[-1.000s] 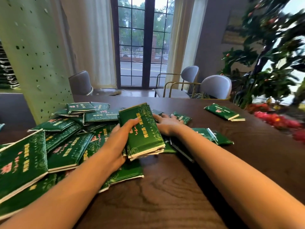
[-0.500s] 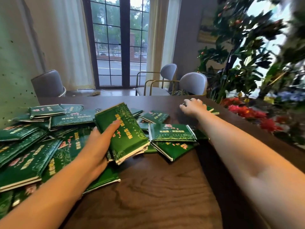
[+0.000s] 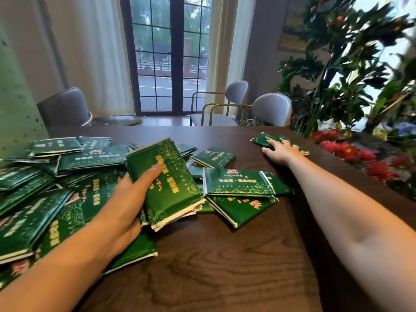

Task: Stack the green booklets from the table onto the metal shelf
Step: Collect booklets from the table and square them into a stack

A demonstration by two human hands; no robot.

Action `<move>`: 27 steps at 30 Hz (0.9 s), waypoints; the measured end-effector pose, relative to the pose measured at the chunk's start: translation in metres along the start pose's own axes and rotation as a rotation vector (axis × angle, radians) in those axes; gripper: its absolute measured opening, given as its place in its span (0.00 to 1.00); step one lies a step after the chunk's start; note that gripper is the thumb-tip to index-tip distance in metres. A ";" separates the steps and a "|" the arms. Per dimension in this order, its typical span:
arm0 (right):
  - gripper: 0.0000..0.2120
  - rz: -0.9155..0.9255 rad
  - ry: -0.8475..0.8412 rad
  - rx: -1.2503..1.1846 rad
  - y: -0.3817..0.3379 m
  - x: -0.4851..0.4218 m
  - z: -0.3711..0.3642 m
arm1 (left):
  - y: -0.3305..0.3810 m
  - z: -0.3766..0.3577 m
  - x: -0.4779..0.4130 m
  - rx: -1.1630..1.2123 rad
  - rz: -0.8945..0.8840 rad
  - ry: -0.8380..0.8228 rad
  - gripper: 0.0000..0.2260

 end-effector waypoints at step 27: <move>0.39 0.046 0.012 0.115 -0.013 0.017 -0.003 | 0.001 0.009 0.000 0.004 0.026 0.025 0.17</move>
Point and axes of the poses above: each hand's wrist, its own x-axis away from the middle knuckle, its own z-axis out of the back of the hand, y = z × x, the point moved 9 cm from there along -x, towards the middle knuckle, and after that the axes turned 14 degrees about -x, right-handed, at the moved point
